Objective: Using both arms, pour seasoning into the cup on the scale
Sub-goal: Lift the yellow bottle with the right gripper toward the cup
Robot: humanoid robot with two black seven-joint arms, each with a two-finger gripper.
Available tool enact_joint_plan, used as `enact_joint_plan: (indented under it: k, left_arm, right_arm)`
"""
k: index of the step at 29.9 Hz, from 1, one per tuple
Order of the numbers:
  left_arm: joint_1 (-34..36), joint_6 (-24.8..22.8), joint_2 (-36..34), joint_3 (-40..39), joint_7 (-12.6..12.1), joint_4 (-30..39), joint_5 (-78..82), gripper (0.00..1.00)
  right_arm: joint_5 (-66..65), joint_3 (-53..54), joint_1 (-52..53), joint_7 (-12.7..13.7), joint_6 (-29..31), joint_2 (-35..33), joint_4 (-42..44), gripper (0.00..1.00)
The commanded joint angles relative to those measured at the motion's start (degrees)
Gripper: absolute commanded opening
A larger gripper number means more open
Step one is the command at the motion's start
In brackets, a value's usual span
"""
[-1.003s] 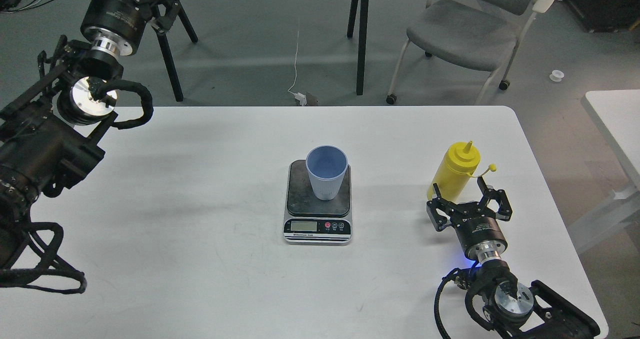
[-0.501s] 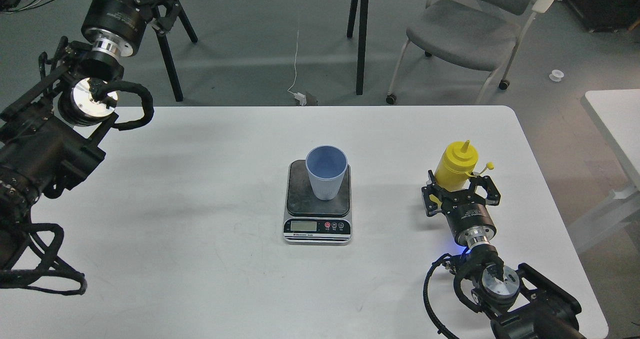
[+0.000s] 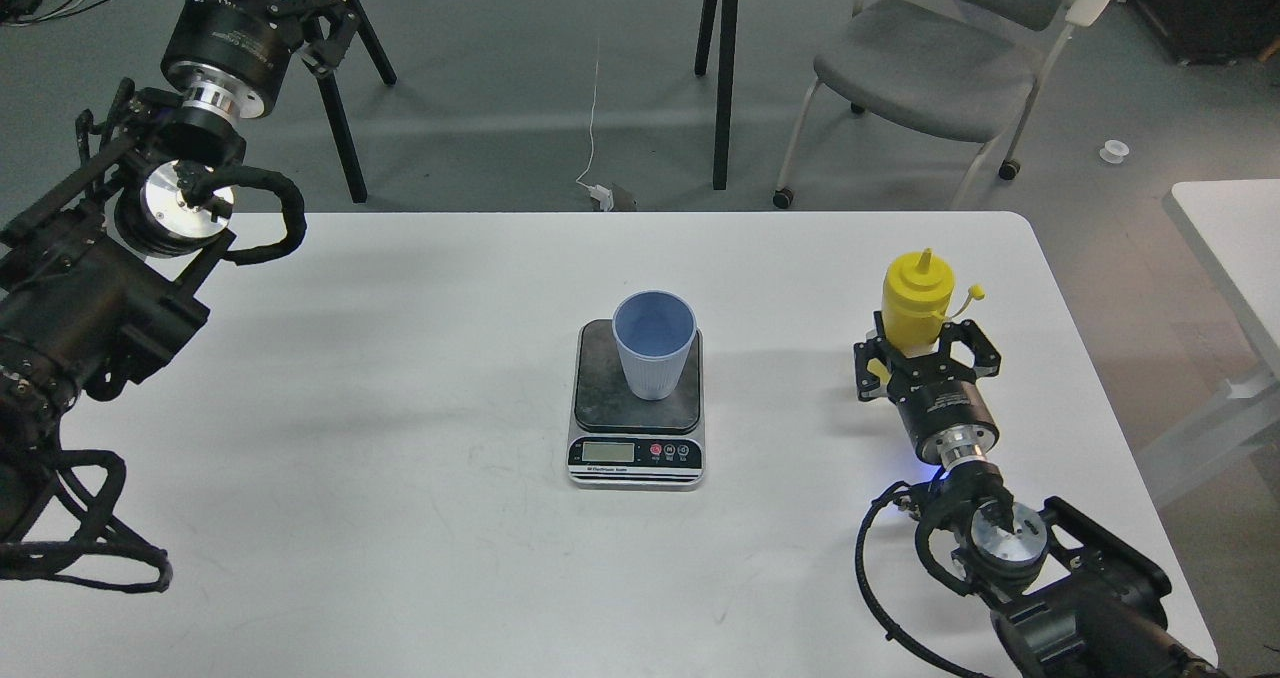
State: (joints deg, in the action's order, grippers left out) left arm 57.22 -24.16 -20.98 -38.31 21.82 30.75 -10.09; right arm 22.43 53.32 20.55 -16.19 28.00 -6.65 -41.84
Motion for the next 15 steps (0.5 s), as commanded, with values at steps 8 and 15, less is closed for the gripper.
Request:
enact_joint_plan:
  k: [8,15]
  left_arm:
    - [-3.2,-1.9,-1.5,-1.2,-0.4,0.0,-0.5,0.99]
    - [-7.5,-3.7,-1.8,-1.2,-0.4,-0.5,-0.5,0.99]
  right_arm:
    - [-21.2,0.1,14.2,-2.8,0.0,-15.6,-6.5,0.42]
    - [-43.8,-0.3,21.0,-2.8,-1.3,-15.0,-9.2,0.41]
